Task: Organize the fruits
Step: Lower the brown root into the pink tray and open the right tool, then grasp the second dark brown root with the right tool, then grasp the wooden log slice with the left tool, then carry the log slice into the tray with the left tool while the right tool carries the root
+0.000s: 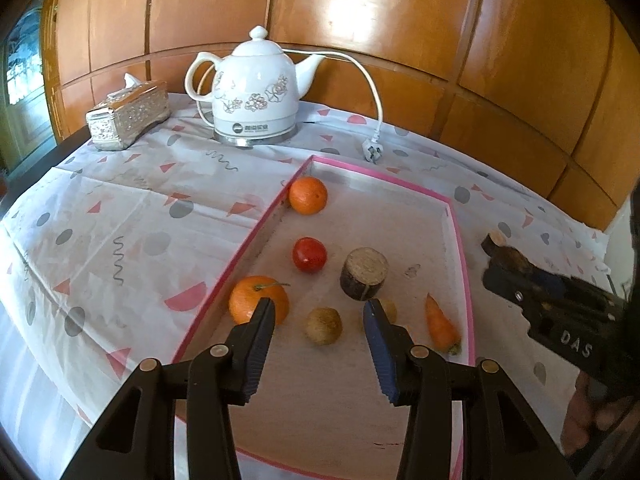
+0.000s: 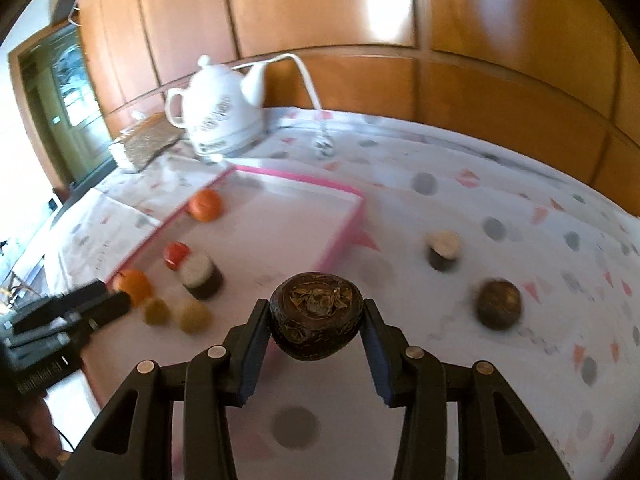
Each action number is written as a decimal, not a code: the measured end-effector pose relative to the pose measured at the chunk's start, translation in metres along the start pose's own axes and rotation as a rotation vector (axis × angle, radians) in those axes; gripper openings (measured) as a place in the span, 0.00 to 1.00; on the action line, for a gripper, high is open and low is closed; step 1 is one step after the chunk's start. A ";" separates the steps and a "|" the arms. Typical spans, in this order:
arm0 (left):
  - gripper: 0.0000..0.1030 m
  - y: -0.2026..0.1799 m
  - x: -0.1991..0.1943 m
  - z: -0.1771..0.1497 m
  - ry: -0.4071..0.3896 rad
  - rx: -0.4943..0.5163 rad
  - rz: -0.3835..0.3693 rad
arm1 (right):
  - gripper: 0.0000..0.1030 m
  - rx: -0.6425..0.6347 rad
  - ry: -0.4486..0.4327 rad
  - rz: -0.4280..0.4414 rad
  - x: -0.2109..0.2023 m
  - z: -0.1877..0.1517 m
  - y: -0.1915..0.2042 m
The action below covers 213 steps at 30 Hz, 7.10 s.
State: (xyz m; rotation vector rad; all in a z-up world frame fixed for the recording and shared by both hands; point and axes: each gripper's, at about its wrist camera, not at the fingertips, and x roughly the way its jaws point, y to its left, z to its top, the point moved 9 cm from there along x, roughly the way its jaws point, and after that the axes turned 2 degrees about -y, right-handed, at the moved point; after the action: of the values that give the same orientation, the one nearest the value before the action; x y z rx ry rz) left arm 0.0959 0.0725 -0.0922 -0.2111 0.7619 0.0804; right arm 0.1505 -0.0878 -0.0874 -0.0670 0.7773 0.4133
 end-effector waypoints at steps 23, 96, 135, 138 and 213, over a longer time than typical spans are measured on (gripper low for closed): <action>0.45 0.004 -0.003 0.001 0.002 -0.014 0.005 | 0.46 -0.029 0.057 0.028 0.045 0.014 0.044; 0.51 -0.179 0.038 -0.003 0.098 0.327 -0.213 | 0.50 0.236 0.055 -0.346 -0.019 -0.077 -0.209; 0.54 -0.251 0.171 0.040 0.177 0.354 -0.097 | 0.51 0.271 0.007 -0.307 -0.022 -0.078 -0.210; 0.32 -0.258 0.177 0.032 0.195 0.375 -0.120 | 0.51 0.271 0.007 -0.308 -0.021 -0.078 -0.210; 0.32 -0.194 0.045 -0.042 0.069 0.366 -0.191 | 0.50 0.210 0.040 -0.390 -0.019 -0.079 -0.205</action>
State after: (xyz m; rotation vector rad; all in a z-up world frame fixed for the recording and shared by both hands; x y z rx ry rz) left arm 0.1293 -0.1261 -0.1216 0.0629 0.8077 -0.2472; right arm 0.1652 -0.2988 -0.1495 -0.0294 0.8213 -0.0402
